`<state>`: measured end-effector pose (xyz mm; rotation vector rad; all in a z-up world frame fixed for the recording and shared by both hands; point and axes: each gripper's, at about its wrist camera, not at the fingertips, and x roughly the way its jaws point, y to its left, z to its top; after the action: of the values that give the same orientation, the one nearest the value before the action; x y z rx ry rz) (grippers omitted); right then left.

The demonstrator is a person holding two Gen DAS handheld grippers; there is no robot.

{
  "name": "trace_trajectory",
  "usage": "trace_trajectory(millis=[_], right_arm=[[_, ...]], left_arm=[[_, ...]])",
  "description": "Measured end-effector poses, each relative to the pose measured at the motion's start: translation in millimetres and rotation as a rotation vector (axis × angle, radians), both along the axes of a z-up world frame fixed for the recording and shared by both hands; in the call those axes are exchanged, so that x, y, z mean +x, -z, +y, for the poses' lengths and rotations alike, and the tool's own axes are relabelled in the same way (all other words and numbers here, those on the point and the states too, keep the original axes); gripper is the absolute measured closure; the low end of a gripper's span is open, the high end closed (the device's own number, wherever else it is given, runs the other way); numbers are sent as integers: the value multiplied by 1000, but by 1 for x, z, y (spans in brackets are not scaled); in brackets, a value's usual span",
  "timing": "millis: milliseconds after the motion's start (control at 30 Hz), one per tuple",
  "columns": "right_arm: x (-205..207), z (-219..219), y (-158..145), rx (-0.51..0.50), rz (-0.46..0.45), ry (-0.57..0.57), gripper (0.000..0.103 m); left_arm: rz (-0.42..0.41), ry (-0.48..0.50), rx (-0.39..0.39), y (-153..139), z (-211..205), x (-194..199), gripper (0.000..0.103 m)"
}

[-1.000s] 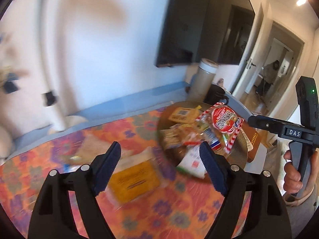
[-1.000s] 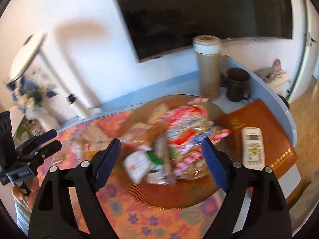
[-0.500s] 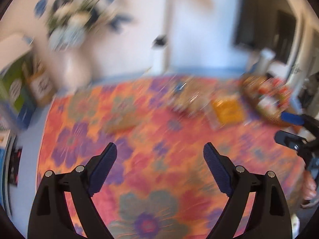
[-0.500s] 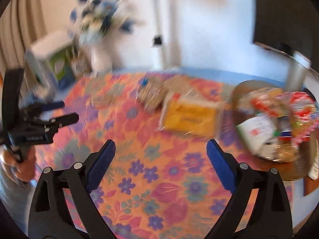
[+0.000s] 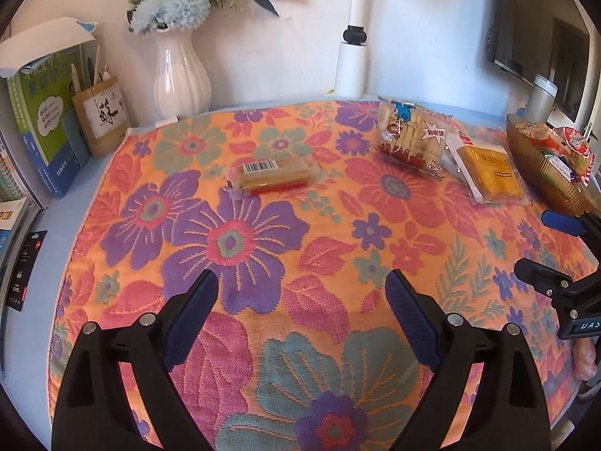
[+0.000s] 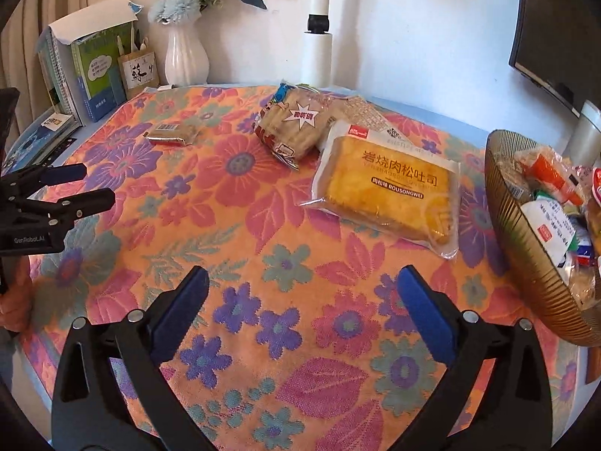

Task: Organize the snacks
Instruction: 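Move both tools back over the table toward the remaining snacks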

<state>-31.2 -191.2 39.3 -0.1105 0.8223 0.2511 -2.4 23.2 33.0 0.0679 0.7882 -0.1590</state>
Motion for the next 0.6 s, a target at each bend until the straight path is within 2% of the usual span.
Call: trace_trajectory(millis=[133,367,600], right_arm=[[-5,1,-3,13,-22,-30,3],[-3,-4,-3,34,-14,-7,3],[-1,1,1,-9,1,6,3]], left_arm=[[15,-7,6,1,-1,3,12],[23,-13,36,4,-4,4,12],[-4,-18,35,1,-3,0,11]])
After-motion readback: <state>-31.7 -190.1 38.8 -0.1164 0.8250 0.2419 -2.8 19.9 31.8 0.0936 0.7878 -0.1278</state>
